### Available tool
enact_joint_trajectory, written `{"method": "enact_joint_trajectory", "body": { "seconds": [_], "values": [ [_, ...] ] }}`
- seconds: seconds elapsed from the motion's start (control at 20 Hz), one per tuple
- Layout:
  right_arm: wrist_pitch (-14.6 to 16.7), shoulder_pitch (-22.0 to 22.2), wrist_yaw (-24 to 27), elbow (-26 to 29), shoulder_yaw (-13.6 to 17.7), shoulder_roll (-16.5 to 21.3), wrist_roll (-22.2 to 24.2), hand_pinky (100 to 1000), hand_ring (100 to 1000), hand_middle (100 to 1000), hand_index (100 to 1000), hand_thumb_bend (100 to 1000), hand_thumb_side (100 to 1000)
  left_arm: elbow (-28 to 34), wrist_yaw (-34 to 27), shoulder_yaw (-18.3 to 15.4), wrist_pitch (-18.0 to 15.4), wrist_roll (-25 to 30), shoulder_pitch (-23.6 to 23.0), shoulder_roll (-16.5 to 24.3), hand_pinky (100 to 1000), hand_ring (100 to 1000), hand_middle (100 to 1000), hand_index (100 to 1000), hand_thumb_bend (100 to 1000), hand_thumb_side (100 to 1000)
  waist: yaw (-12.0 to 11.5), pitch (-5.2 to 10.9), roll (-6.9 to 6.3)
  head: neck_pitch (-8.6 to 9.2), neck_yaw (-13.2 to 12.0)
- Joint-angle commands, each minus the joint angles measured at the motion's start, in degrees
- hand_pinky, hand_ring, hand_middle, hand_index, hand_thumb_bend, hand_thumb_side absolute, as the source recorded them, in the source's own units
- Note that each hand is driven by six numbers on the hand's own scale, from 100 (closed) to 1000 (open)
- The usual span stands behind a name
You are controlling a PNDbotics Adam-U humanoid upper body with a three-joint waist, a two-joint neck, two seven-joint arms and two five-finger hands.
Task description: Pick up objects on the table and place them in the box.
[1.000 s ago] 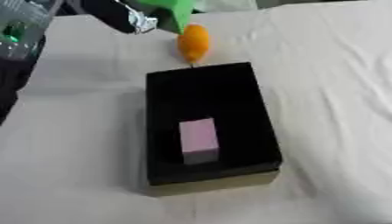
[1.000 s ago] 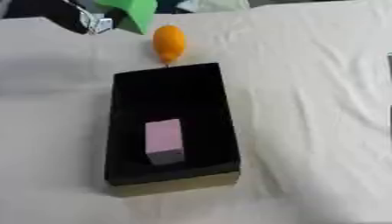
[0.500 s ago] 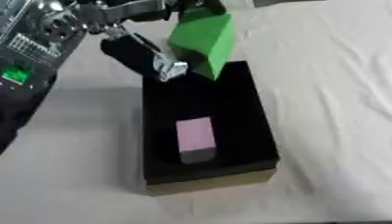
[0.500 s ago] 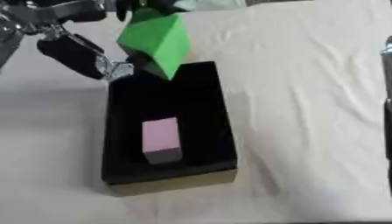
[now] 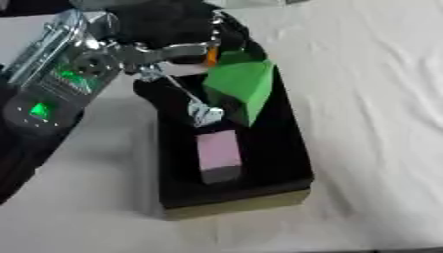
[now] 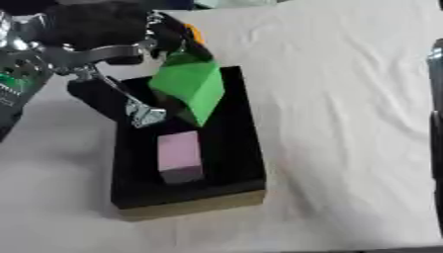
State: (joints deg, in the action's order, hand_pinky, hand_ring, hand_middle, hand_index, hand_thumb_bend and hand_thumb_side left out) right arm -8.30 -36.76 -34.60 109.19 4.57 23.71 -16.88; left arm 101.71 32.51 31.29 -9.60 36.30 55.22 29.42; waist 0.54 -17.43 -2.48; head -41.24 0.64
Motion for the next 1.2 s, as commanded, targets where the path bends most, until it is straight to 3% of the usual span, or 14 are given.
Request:
{"method": "enact_joint_trajectory", "body": {
  "seconds": [0.05,0.4,0.7,0.85,1.0,1.05,1.1,1.15,1.2],
  "values": [
    [0.0,-0.55,0.4,1.36,0.48,0.53,-0.25,840,664,632,826,100,951,-1.32,2.47,0.76,-1.67,0.18,0.13,-0.42,524,612,532,625,100,482,0.23,0.9,0.19,0.12,-0.14],
    [-0.04,-0.4,0.54,1.48,0.64,0.45,-0.45,839,664,631,826,100,951,-5.4,6.26,2.03,-4.24,-1.74,-1.97,-1.95,559,646,573,672,100,539,0.5,0.81,0.09,0.19,-0.15],
    [-0.06,-0.36,0.51,1.55,0.77,0.39,-0.49,839,664,632,825,100,950,-7.41,9.38,2.75,-6.94,-1.51,-3.02,-2.18,682,777,740,786,100,574,0.65,0.81,0.13,0.26,-0.28],
    [-0.07,-0.32,0.49,1.57,0.8,0.38,-0.49,839,664,631,825,100,950,-7.75,10.48,2.69,-8.71,0.37,-3.21,-2.05,760,866,849,874,119,676,0.64,0.86,0.13,0.14,-0.29],
    [-0.1,-0.22,0.47,1.58,0.87,0.39,-0.54,839,664,631,824,100,949,-6.98,12.03,1.72,-9.58,1.02,-3.26,-1.73,804,905,885,908,286,800,0.61,0.92,0.12,0.09,-0.23],
    [-0.11,-0.16,0.47,1.59,0.9,0.39,-0.57,839,664,631,824,100,950,-6.44,12.98,1.36,-9.75,0.96,-3.2,-1.53,823,920,900,922,400,864,0.59,0.95,0.11,0.12,-0.2],
    [-0.13,-0.1,0.47,1.6,0.94,0.4,-0.6,839,664,631,824,100,950,-5.87,13.82,0.97,-9.8,0.71,-3.21,-1.33,830,925,906,927,446,882,0.57,0.98,0.08,0.17,-0.17],
    [-0.16,-0.02,0.46,1.61,0.97,0.39,-0.63,839,664,631,824,100,950,-5.34,14.48,0.56,-9.68,0.37,-3.21,-1.12,852,942,923,940,563,925,0.54,1.02,0.06,0.24,-0.13],
    [-0.17,0.07,0.46,1.61,1.0,0.39,-0.66,839,663,631,824,100,950,-4.64,15.2,0.02,-9.41,-0.15,-3.16,-0.85,857,946,926,943,586,925,0.49,1.07,0.04,0.31,-0.07]
  ]
}}
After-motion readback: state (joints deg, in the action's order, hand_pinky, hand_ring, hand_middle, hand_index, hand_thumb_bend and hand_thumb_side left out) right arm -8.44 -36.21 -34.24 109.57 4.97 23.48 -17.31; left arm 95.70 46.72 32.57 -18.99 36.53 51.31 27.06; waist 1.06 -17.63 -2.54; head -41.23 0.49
